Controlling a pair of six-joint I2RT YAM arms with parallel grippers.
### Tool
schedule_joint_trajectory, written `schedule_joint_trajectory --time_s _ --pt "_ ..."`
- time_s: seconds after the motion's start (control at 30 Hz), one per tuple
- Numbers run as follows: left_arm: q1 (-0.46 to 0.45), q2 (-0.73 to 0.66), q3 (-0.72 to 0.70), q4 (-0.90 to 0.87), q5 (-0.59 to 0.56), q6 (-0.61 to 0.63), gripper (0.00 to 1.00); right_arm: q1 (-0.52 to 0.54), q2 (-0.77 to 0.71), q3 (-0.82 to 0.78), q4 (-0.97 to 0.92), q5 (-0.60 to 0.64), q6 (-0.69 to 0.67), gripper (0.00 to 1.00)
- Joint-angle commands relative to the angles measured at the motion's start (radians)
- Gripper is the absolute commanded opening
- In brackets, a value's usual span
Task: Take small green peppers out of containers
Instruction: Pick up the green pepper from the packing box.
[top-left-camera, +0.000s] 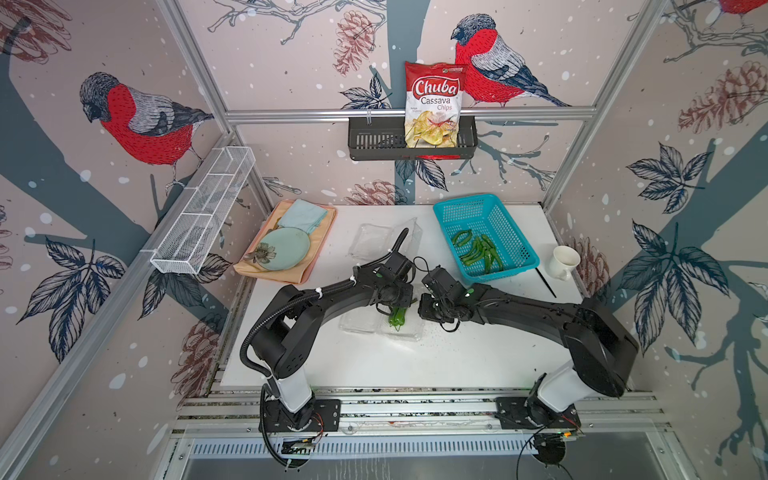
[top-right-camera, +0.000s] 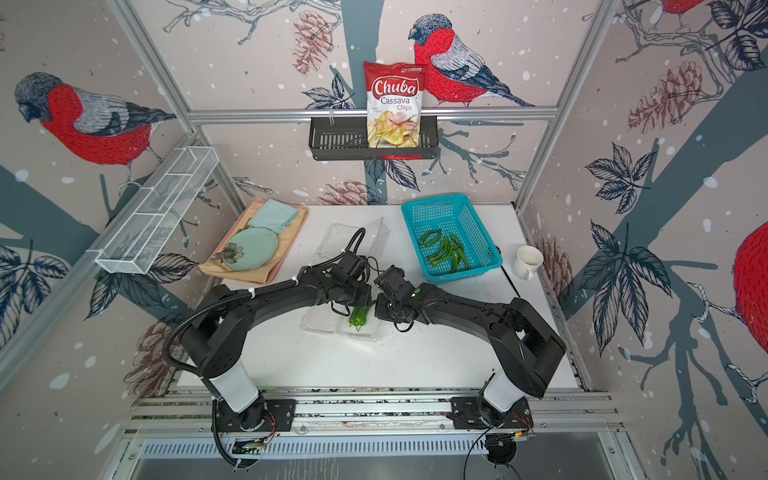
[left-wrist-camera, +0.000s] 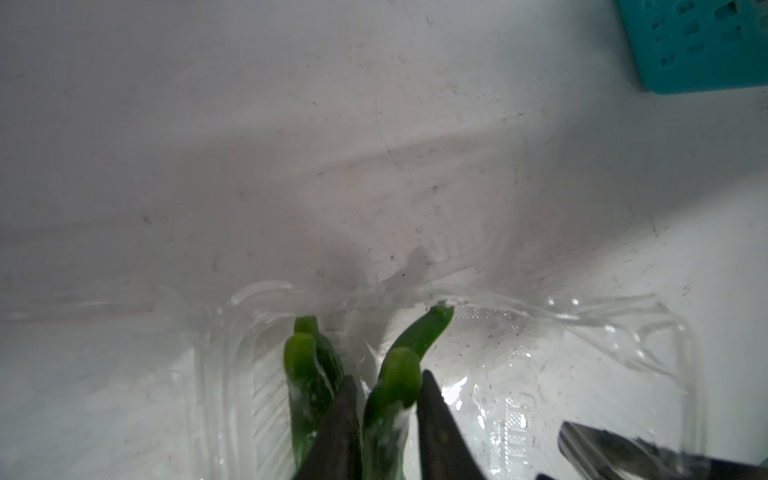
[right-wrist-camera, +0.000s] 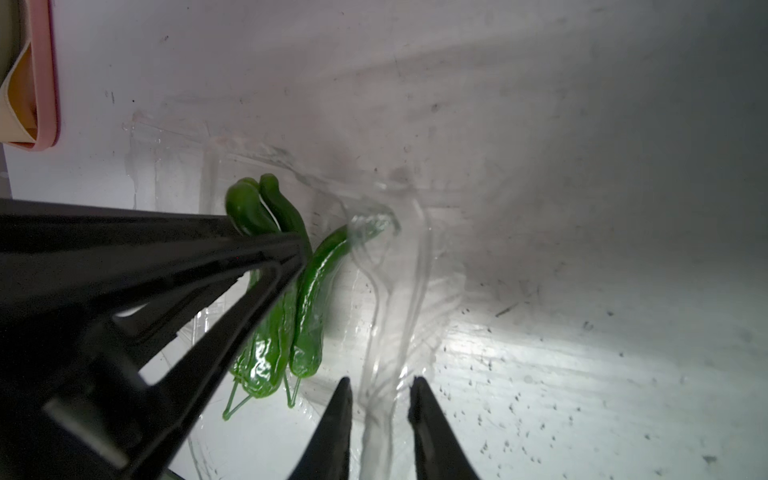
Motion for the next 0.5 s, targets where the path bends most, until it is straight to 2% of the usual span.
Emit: schedule_joint_trajectory --time_s 0.0,0.13,0.2,0.27,0.33,0.47 --pt "-0.002 0.024 0.013 -0.007 -0.025 0.046 0.22 -0.003 0.0 -0.008 0.019 0.002 0.007 0.27" --pt "-0.002 0.036 -0.003 -0.003 -0.038 0.075 0.32 -0.008 0.004 -0.015 0.023 0.001 0.007 0.27" --pt "-0.005 0.039 -0.008 0.001 -0.039 0.084 0.32 -0.011 0.007 -0.016 0.025 0.001 0.006 0.26" --pt "-0.008 0.037 -0.012 0.008 -0.047 0.089 0.21 -0.013 0.01 -0.016 0.028 0.004 0.006 0.26" --pt "-0.01 0.03 -0.007 0.008 -0.052 0.091 0.0 -0.013 0.01 -0.016 0.03 0.003 0.004 0.26" --pt "-0.009 0.008 0.026 -0.016 -0.055 0.101 0.0 -0.012 0.004 -0.017 0.03 0.004 0.001 0.27"
